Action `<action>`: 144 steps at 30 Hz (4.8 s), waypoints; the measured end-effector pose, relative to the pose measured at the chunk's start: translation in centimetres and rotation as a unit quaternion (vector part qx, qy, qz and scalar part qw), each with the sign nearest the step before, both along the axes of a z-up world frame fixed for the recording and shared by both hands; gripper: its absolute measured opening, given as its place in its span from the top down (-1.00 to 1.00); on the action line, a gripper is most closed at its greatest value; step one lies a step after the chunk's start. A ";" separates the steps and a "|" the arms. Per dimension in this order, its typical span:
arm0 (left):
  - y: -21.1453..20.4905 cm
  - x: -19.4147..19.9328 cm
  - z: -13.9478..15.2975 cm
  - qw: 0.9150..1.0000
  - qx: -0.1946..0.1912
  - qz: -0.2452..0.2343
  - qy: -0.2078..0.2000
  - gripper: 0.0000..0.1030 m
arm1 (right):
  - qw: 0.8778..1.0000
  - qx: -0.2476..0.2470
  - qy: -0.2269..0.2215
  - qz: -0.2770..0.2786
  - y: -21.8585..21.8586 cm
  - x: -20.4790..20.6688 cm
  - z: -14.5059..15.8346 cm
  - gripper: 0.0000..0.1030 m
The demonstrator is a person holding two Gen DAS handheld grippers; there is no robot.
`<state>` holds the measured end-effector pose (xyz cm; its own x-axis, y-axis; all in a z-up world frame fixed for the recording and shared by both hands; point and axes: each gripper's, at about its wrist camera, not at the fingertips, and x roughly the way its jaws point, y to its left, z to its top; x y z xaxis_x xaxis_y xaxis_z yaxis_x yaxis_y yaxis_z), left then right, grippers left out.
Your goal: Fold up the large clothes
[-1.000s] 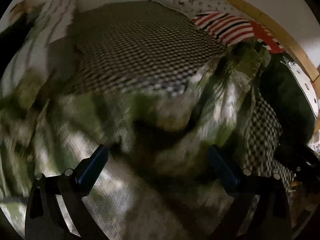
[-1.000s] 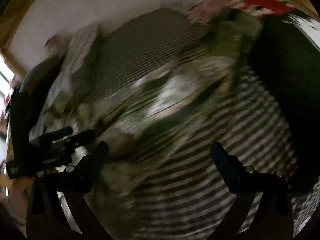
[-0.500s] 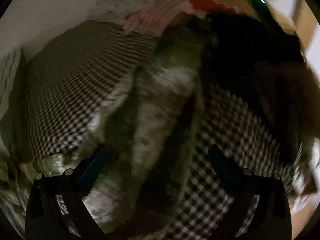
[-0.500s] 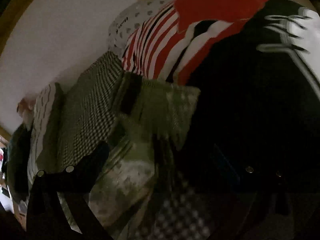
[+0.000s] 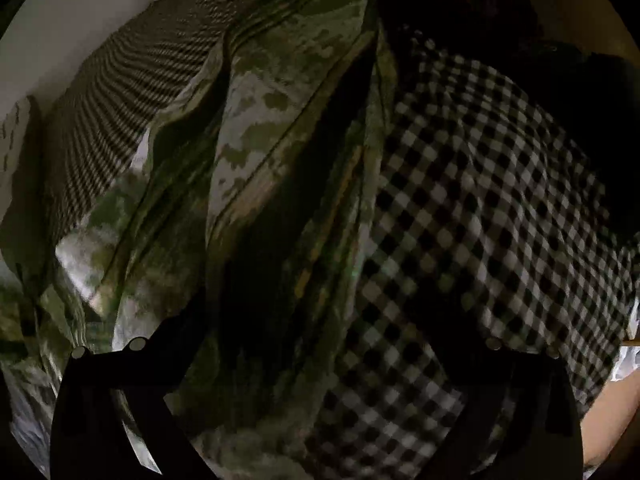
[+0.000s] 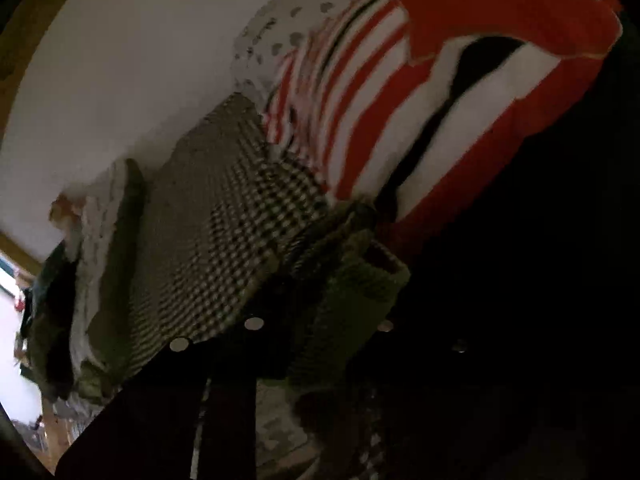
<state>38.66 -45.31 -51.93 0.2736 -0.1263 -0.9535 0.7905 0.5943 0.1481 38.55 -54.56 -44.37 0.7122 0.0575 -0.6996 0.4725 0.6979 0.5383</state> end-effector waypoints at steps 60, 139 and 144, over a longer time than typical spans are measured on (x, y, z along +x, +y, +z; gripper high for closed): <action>23.6 -2.1 9.1 0.946 -0.265 0.183 -0.016 0.81 | 0.962 0.005 -0.198 0.188 15.9 0.7 17.1 0.69; 52.6 5.5 3.1 0.902 -0.095 0.418 -0.055 -0.82 | 0.890 -0.190 0.176 0.375 53.7 -1.4 -4.6 -0.94; 53.9 5.7 1.0 0.919 -0.063 0.387 -0.037 -0.82 | 0.898 -0.181 0.153 0.370 53.0 -1.7 -5.4 -0.96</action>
